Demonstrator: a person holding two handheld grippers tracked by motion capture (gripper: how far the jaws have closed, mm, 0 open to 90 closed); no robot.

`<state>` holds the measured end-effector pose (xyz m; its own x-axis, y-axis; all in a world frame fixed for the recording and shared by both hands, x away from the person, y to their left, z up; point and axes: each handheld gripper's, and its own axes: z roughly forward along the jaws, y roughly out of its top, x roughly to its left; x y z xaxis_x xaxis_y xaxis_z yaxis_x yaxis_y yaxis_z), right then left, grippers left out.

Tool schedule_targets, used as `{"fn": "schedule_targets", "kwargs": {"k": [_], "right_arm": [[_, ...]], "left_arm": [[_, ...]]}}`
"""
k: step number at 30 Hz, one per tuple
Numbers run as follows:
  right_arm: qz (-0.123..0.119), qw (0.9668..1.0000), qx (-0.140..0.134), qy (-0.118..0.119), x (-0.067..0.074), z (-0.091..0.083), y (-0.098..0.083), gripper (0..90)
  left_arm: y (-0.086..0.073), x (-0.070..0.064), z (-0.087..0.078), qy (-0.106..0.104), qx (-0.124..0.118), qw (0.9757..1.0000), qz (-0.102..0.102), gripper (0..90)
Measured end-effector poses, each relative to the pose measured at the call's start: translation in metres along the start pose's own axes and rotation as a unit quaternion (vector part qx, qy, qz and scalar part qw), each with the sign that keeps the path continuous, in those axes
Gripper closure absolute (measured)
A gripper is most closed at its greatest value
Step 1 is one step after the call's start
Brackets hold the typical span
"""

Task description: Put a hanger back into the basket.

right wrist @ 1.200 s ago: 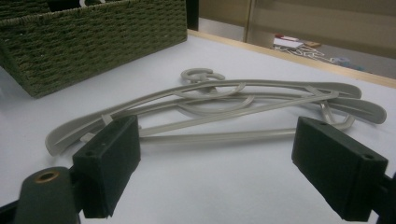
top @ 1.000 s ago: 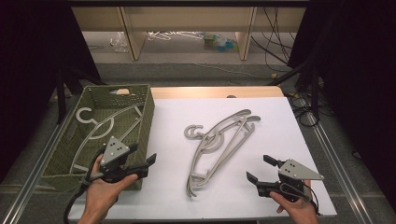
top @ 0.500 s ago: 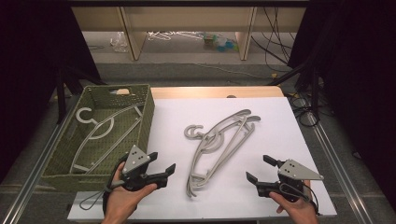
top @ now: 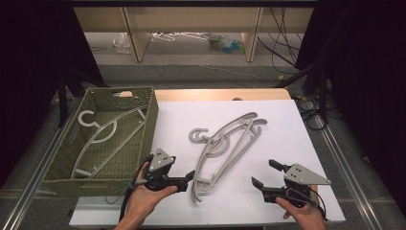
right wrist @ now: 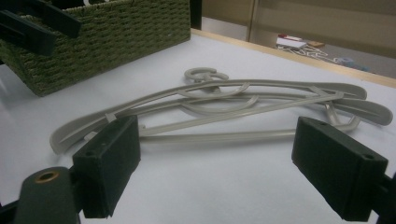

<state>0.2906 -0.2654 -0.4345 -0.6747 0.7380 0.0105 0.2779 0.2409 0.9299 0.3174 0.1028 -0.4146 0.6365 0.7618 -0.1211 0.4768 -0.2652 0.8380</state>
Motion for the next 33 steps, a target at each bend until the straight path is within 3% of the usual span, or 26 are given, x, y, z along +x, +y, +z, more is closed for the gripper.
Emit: {"fn": "schedule_targets", "kwargs": {"k": [6,7,8,11,13,17,20,28,33], "right_arm": [[0.001,1.0,0.0,-0.003,0.001,0.0,0.0,16.3],[0.004,1.0,-0.004,0.0,0.002,0.001,0.0,16.4],[-0.005,0.9999,-0.013,-0.001,0.001,0.002,0.0,16.4],[-0.009,0.9999,-0.01,-0.005,0.001,0.001,0.001,16.4],[-0.007,1.0,-0.003,-0.002,0.001,0.001,0.001,16.4],[-0.007,1.0,-0.001,-0.001,0.002,0.001,0.001,16.4],[-0.005,1.0,-0.003,-0.002,0.003,0.001,0.001,16.4],[-0.008,1.0,-0.003,0.0,0.002,0.001,0.002,16.4],[-0.006,1.0,-0.003,0.0,0.002,0.001,0.001,16.3]], "left_arm": [[0.01,0.004,0.028,-0.004,0.023,0.9997,0.01,20.7],[0.011,0.004,0.034,-0.007,0.015,0.9998,-0.008,21.3],[0.011,0.005,0.037,-0.011,0.029,0.9995,-0.004,21.5],[0.011,0.006,0.047,-0.018,0.036,0.9991,-0.012,21.8],[0.012,0.007,0.052,-0.017,0.046,0.9988,-0.001,21.8],[0.013,0.012,0.064,-0.013,0.06,0.9981,-0.003,22.2],[0.014,0.019,0.075,-0.006,0.082,0.9965,0.011,22.9],[0.014,0.028,0.107,-0.001,0.108,0.994,-0.019,30.5],[0.016,0.029,0.115,-0.013,0.133,0.9909,-0.018,36.6]]}}
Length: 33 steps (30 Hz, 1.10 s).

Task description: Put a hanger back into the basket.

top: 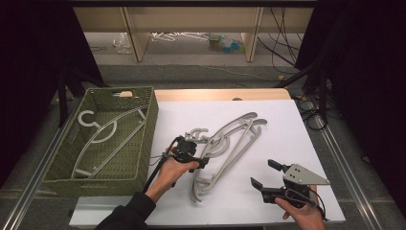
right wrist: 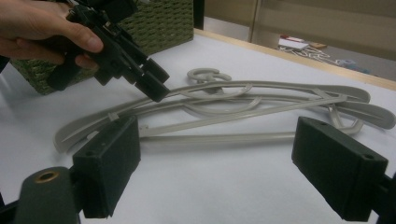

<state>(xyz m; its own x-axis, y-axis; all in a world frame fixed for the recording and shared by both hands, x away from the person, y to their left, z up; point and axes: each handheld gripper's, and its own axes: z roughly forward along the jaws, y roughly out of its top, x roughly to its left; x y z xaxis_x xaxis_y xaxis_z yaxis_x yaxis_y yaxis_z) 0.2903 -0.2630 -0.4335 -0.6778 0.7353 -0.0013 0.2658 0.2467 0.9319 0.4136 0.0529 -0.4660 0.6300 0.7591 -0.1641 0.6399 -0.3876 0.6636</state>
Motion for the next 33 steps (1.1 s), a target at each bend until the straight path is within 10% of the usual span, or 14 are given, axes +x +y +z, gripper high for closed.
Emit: {"fn": "schedule_targets", "kwargs": {"k": [23,33], "right_arm": [[0.001,1.0,0.003,0.004,0.001,0.0,0.0,16.4],[0.001,1.0,0.006,0.003,0.0,0.0,0.0,16.8]], "left_arm": [[0.01,0.013,0.022,-0.022,0.058,0.9981,0.0,69.1],[0.012,0.011,0.013,-0.019,-0.002,0.9993,-0.032,76.1]]}}
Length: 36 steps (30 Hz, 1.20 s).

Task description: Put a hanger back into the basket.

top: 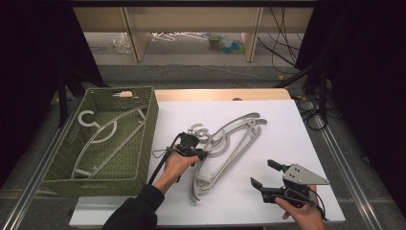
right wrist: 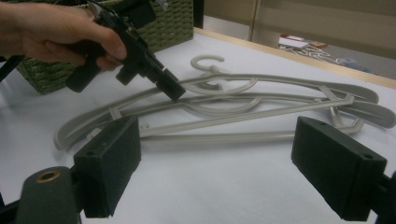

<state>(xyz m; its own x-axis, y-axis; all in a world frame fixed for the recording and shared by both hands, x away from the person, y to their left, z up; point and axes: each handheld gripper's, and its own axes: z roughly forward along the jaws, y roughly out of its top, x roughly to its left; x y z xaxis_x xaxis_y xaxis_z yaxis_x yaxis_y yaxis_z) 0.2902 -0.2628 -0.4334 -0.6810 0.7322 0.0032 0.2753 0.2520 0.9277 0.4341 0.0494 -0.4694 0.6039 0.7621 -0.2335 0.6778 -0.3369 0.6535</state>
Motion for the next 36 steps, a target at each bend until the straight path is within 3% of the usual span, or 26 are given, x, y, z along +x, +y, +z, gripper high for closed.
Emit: {"fn": "schedule_targets", "kwargs": {"k": [4,7,17,20,22,26,27,29,30,31,32,36], "right_arm": [[-0.003,1.0,-0.004,-0.003,0.0,0.001,0.0,16.8],[0.0,1.0,-0.003,0.0,0.0,0.0,0.0,16.9],[0.0,1.0,-0.004,0.0,0.0,0.0,0.0,16.9],[0.001,1.0,-0.007,-0.003,0.0,0.001,0.0,16.9],[-0.001,1.0,-0.004,-0.001,0.0,0.0,0.0,16.8],[-0.002,1.0,-0.006,-0.004,0.0,0.0,0.0,16.9],[-0.002,1.0,-0.006,-0.003,0.0,0.0,0.001,16.9],[0.0,1.0,-0.009,-0.003,0.0,0.001,0.001,16.9],[0.001,1.0,-0.003,0.0,0.0,0.0,0.001,16.9],[0.001,1.0,-0.007,-0.001,0.0,0.001,0.0,16.9],[-0.001,1.0,-0.004,-0.001,0.0,0.0,0.0,16.9],[0.0,1.0,-0.004,-0.001,0.0,0.0,0.0,16.9]], "left_arm": [[0.001,-0.005,-0.005,0.017,-0.023,0.9996,0.007,77.0],[0.0,-0.006,-0.005,0.003,-0.033,0.9994,0.005,77.8],[0.004,-0.012,-0.019,-0.008,-0.075,0.9972,0.005,81.3],[0.005,-0.016,-0.023,-0.006,-0.082,0.9966,0.007,81.5],[0.006,-0.016,-0.026,0.007,-0.092,0.9957,0.01,81.6],[0.008,-0.011,-0.033,0.002,-0.104,0.9946,-0.011,81.7],[0.008,-0.012,-0.034,-0.001,-0.114,0.9933,-0.02,81.6],[0.01,-0.011,-0.038,-0.006,-0.115,0.9932,-0.018,81.6],[0.01,-0.011,-0.039,-0.008,-0.124,0.992,-0.024,81.6],[0.011,-0.009,-0.042,-0.011,-0.118,0.9928,-0.017,81.7],[0.012,-0.01,-0.044,-0.013,-0.128,0.9913,-0.027,81.6],[0.014,-0.009,-0.053,-0.014,-0.136,0.9903,-0.026,81.7]]}}
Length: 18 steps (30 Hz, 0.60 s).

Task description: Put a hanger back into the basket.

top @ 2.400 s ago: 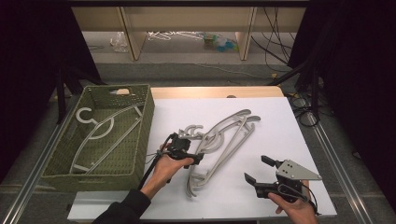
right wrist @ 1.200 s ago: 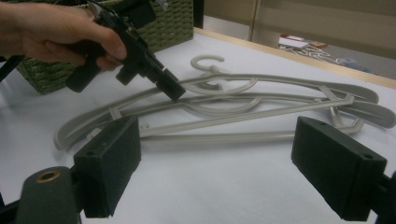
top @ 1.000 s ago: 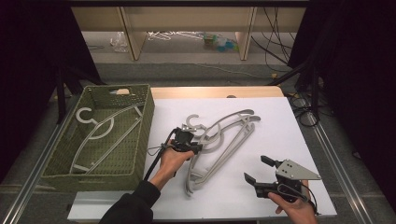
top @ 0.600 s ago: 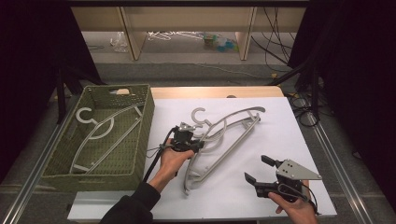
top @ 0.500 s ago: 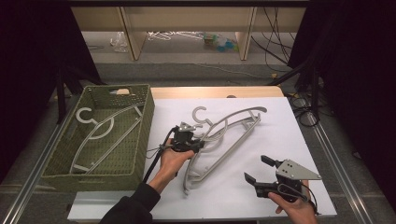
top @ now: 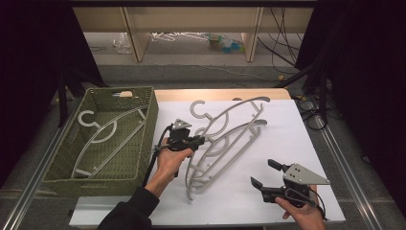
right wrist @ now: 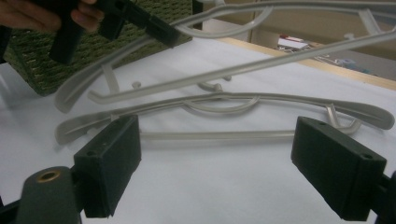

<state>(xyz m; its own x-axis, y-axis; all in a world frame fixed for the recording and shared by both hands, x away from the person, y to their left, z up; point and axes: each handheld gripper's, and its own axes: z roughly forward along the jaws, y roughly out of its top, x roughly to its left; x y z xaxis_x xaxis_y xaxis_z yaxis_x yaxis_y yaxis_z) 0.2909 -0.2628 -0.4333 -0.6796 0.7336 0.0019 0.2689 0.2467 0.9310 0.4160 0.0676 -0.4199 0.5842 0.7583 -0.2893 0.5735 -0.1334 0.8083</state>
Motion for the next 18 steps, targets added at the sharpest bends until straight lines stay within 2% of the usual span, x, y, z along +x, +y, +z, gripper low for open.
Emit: {"fn": "schedule_targets", "kwargs": {"k": [3,5,7,9,11,13,16,18], "right_arm": [[0.001,1.0,0.0,0.0,0.0,0.0,0.0,16.7],[-0.004,1.0,-0.002,-0.003,0.0,0.0,0.0,16.7],[-0.003,1.0,-0.002,-0.002,0.0,0.0,0.0,16.7],[0.004,1.0,0.002,0.0,0.001,0.0,0.0,16.7],[0.003,1.0,0.004,-0.001,0.001,0.0,0.0,16.7],[-0.003,1.0,-0.002,-0.003,0.0,0.0,0.0,16.7],[-0.005,1.0,-0.001,-0.004,0.0,0.0,0.0,16.6],[0.006,1.0,0.002,-0.001,0.001,0.0,0.0,16.6]], "left_arm": [[0.004,-0.001,-0.007,0.003,0.003,0.9999,0.015,81.7],[0.007,-0.002,-0.01,-0.003,-0.006,1.0,-0.003,81.7],[0.01,-0.003,-0.016,-0.008,-0.012,0.9999,-0.001,81.7],[0.015,-0.005,-0.024,-0.001,-0.016,0.9999,0.005,81.7],[0.02,-0.007,-0.031,-0.008,-0.029,0.9995,0.002,81.7],[0.027,-0.011,-0.039,-0.013,-0.037,0.9992,0.01,81.7],[0.035,-0.014,-0.05,-0.001,-0.035,0.9988,0.035,81.7],[0.039,-0.014,-0.059,0.003,-0.038,0.9984,0.043,81.7]]}}
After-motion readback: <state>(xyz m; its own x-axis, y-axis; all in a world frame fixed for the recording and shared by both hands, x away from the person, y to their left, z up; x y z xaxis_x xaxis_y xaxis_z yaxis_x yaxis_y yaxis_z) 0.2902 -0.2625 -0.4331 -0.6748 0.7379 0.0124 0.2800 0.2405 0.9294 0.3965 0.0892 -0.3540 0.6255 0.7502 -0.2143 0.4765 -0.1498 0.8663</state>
